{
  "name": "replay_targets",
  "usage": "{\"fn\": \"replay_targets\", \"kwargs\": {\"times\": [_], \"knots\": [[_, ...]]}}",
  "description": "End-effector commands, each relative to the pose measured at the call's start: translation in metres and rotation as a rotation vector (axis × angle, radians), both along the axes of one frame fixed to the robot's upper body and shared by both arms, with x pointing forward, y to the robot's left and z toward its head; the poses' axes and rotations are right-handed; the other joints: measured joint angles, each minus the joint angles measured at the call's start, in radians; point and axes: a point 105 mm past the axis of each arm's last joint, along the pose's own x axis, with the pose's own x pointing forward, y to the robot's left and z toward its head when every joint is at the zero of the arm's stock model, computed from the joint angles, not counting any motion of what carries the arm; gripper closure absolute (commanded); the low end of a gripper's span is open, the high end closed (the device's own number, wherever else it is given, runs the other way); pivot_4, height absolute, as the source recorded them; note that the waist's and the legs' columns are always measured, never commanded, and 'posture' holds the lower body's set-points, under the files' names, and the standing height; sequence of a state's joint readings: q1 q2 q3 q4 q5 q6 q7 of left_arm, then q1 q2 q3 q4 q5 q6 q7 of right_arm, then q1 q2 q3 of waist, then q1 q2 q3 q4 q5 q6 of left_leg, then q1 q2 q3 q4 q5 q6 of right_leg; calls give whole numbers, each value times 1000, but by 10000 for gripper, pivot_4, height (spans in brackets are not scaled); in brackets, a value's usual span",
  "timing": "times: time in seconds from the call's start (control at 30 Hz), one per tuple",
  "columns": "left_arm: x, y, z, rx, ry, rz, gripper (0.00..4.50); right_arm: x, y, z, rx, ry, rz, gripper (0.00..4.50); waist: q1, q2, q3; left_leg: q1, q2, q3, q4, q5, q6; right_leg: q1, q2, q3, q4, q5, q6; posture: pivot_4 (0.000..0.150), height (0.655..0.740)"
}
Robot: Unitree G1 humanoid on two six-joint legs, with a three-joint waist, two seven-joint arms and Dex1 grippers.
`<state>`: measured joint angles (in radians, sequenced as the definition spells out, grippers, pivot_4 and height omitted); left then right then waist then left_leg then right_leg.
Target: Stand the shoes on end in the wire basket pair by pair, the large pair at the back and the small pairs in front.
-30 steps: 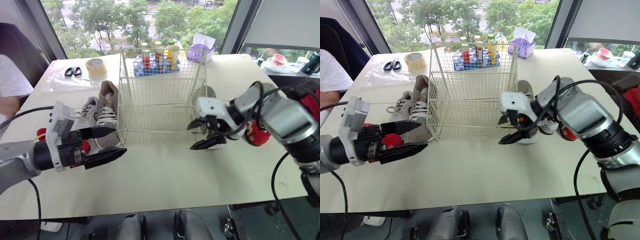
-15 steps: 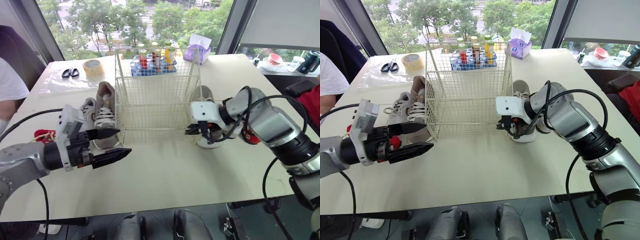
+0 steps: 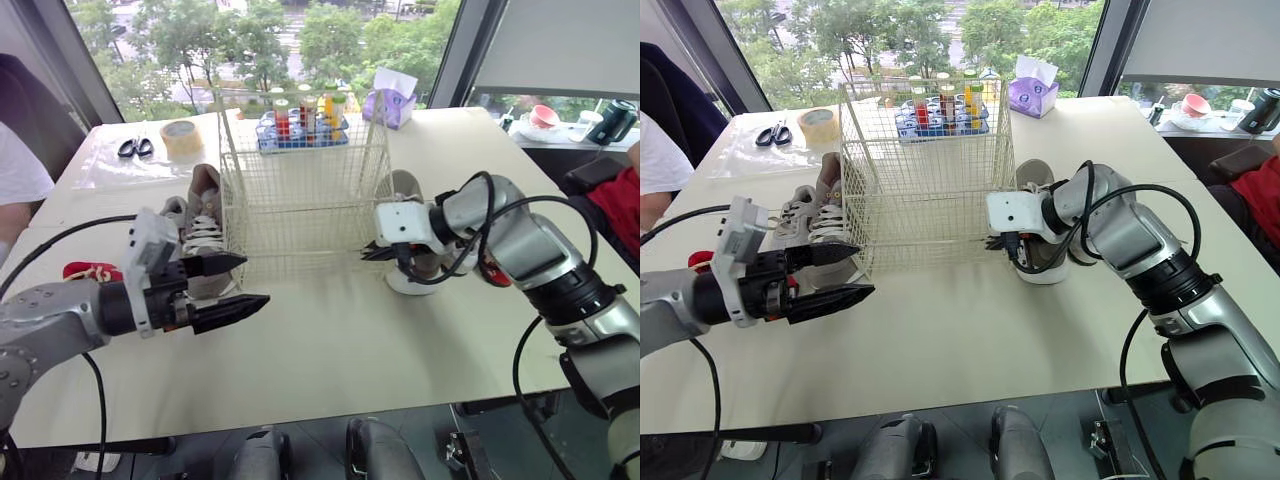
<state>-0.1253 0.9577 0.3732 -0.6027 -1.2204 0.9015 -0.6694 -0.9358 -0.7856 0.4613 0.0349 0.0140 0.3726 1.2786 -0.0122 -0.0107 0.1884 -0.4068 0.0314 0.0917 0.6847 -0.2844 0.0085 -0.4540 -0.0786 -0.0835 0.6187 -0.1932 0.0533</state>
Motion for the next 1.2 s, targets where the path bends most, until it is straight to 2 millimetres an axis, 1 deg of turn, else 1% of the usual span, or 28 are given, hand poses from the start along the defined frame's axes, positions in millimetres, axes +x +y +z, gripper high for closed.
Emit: {"fn": "replay_targets", "kwargs": {"times": [0.03, 0.07, 0.1, 0.17, 0.27, 0.3, 0.33, 0.37, 0.4, 0.43, 0.47, 0.5, 0.53, 0.57, 0.6, 0.63, 0.7, 0.73, 0.77, 0.87, 0.93, 0.97, 1.0, 1.07, 1.2], "knots": [[0, -3, 7, -1, -39, -9, 0, 1, 2, 17, 68, -67, -1, 34687, 0, 0, 0, 0, 0, 0, 0, 0, 0, 0, 0, 0, 0, 0, 0, 1500, 7400], [0, -4, 7, -2, -36, -11, 0, 1, 3, 22, 96, -83, -7, 30420, 0, 0, 0, 0, 0, 0, 0, 0, 0, 0, 0, 0, 0, 0, 0, 1500, 7400], [0, -4, 6, -3, -32, -14, 0, 3, 4, 29, 126, -112, -15, 24828, 1, 0, 0, 0, 0, 0, 0, 0, 0, 0, 0, 0, 0, 0, 0, 1500, 7400], [0, -5, 5, -7, -21, -22, 0, -1, 2, 48, 212, -110, -37, 14653, 1, 0, 0, 0, 0, 0, 0, 0, 0, -1, 0, 0, 0, 0, 0, 1500, 7400], [-4, -8, 5, -28, 5, -47, 0, -20, 0, 90, 449, -53, -61, 14653, 4, 0, 0, -1, 0, 0, 0, 0, 0, -1, 0, 0, 0, 0, 0, 1500, 7400], [-5, -8, 5, -31, 10, -51, 0, -25, -1, 99, 503, -42, -66, 14653, 4, 0, 0, -1, 0, -1, 0, 0, 0, -1, 0, 0, 0, 0, 0, 1500, 7400], [-6, -9, 4, -36, 20, -60, 0, -34, -5, 112, 595, -3, -82, 14653, 4, 0, 0, -1, 0, -1, 0, 0, 0, -1, -1, 0, 0, 0, 0, 1500, 7400], [-6, -10, 4, -42, 28, -67, 0, -39, -11, 123, 693, 18, -116, 14653, 4, 0, 0, -1, 0, -1, 0, 0, 0, -1, -1, 0, 0, 0, 0, 1500, 7400], [-7, -11, 4, -49, 38, -76, 0, -42, -18, 131, 777, 35, -161, 14653, 5, 0, 0, -1, 0, -2, 0, 0, 0, 0, -1, 0, 0, 0, 0, 1500, 7400], [-8, -13, 3, -58, 49, -91, 0, -42, -29, 132, 846, 30, -230, 14653, 5, 0, 0, -1, 0, -2, 0, 0, 0, 0, -1, 0, 0, 0, 0, 1500, 7400], [-8, -15, 2, -62, 59, -106, 0, -38, -40, 129, 888, -4, -317, 14653, 8, -1, -1, -1, 0, -2, 0, 0, 0, 0, -1, -1, 0, 0, 0, 1500, 7400], [-7, -18, 1, -67, 64, -113, 0, -33, -52, 120, 886, -82, -407, 14653, 10, -3, -2, -1, 0, -3, 0, 0, 0, 1, -1, -1, 0, 0, 0, 1500, 7400], [-4, -20, 1, -85, 66, -108, 0, -30, -63, 109, 896, -147, -486, 9331, 13, -3, -2, 0, 0, -4, 0, 0, 0, 3, -1, -2, -1, 0, 0, 1500, 7400], [2, -23, 3, -120, 58, -88, 0, -29, -72, 99, 914, -184, -552, 6627, 20, -3, -3, 1, 0, -4, 0, 0, 0, 4, -1, -2, -2, 0, 0, 1500, 7400], [9, -27, 5, -177, 50, -63, 0, -29, -79, 86, 932, -205, -613, 2902, 25, -3, -3, 1, 0, -5, 0, 0, 1, 6, -1, -2, -3, -2, -3, 1500, 7400], [10, -33, 6, -213, 49, -64, 0, -31, -84, 76, 973, -196, -659, 538, 28, -3, -3, 3, 0, -5, 0, 0, 1, 7, -1, -2, -4, -2, -3, 1500, 7400], [4, -44, 1, -232, 67, -89, 0, -33, -92, 61, 1046, -224, -760, 538, 25, -2, -2, 3, -1, -5, 0, 0, 1, 8, -1, -2, -4, 0, 0, 1500, 7400], [1, -49, -4, -224, 77, -90, 0, -34, -96, 58, 1112, -232, -813, 538, 21, -2, -2, 2, -1, -5, 0, 0, 1, 8, -1, -2, -3, 0, 0, 1500, 7400], [-1, -53, -9, -220, 91, -90, 0, -36, -97, 53, 1135, -237, -848, 538, 16, -1, -2, 3, -1, -4, 0, 0, 1, 8, -1, -1, -3, 0, 1, 1500, 7400], [-8, -63, -18, -227, 124, -90, 0, -45, -86, 43, 1167, -209, -836, 538, 17, -1, -2, 4, 0, -5, 0, 0, 1, 7, 0, -1, -2, 0, 1, 1500, 7400], [-14, -68, -22, -232, 143, -105, 0, -46, -86, 38, 1183, -204, -860, 538, 18, -1, -2, 4, 0, -6, -1, 0, 1, 8, 0, -1, -1, 0, 0, 1500, 7400], [-17, -70, -24, -229, 152, -118, 0, -45, -89, 34, 1179, -214, -885, 538, 19, -1, -2, 5, 0, -6, -1, 0, 1, 8, 0, -1, -1, 0, 0, 1500, 7400], [-18, -70, -26, -224, 156, -121, 0, -45, -91, 30, 1173, -214, -903, 538, 19, -1, -2, 6, 0, -6, -1, 0, 1, 9, 0, -1, -2, -2, -3, 1500, 7400], [-16, -70, -27, -220, 155, -116, 0, -44, -94, 23, 1170, -214, -932, 538, 25, -1, -2, 8, -1, -6, -1, 0, 1, 11, 0, -1, -2, -2, -3, 1500, 7400], [-13, -67, -26, -217, 149, -108, 0, -44, -89, 3, 1137, -182, -970, 538, 24, -1, -2, 8, -1, -6, -1, 0, 1, 11, 0, -1, -3, -3, -3, 1500, 7400]]}}
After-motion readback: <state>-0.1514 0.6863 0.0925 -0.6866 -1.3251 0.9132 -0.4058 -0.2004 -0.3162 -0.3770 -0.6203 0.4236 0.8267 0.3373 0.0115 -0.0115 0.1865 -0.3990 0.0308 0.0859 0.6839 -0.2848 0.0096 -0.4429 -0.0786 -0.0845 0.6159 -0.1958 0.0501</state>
